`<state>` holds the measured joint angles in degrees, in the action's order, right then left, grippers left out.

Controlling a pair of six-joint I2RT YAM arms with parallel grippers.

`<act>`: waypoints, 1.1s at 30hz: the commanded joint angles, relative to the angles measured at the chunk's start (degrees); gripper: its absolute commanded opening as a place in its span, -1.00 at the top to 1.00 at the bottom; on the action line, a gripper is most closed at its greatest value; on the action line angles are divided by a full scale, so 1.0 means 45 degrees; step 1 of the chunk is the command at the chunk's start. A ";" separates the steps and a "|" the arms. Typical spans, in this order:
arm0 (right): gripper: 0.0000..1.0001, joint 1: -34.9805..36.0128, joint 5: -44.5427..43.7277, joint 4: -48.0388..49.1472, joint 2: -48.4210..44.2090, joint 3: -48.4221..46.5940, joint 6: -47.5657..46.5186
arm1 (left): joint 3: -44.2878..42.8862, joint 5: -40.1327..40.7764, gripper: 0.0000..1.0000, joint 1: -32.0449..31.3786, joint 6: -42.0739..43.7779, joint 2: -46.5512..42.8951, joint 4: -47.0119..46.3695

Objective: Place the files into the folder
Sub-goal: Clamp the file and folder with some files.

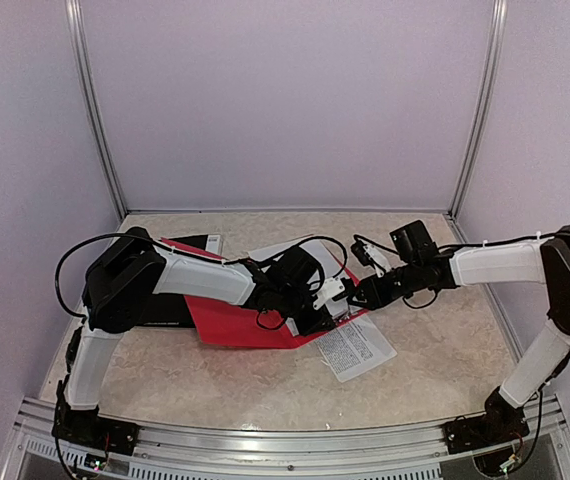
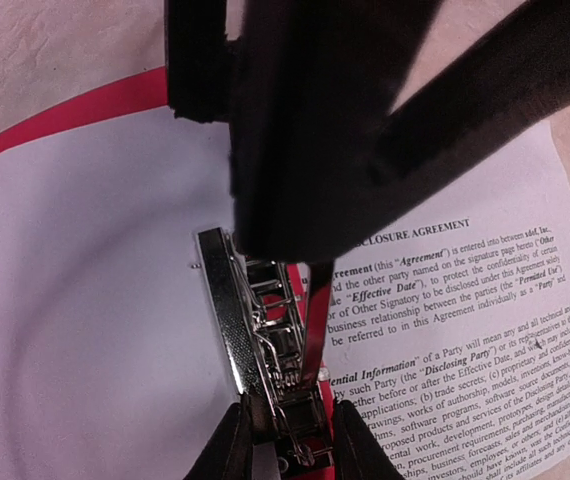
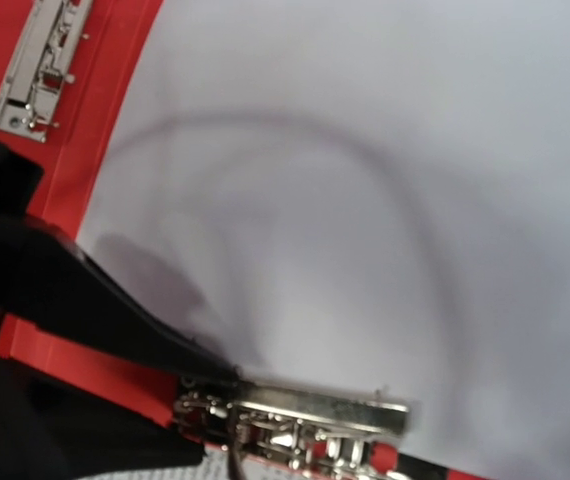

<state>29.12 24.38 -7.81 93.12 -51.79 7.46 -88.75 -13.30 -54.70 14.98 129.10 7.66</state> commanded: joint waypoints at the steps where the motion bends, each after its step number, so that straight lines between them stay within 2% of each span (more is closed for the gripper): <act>1: 0.29 -0.0102 0.0333 0.0281 0.0421 -0.0024 0.0128 | 0.0265 -0.0073 0.50 -0.0072 0.0049 0.0332 0.0037; 15: 0.36 -0.0101 0.0459 0.0228 0.0752 -0.0189 0.0122 | 0.0306 -0.0063 0.50 -0.0071 0.0051 0.0296 0.0037; 33: 0.89 -0.0163 -0.0878 -0.0578 0.1205 -0.0519 -0.0306 | 0.0491 -0.0072 0.50 -0.0070 0.0103 0.0228 -0.0010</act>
<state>29.12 24.34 -8.51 96.62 -53.10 6.96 -88.23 -13.26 -54.70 15.00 129.10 6.42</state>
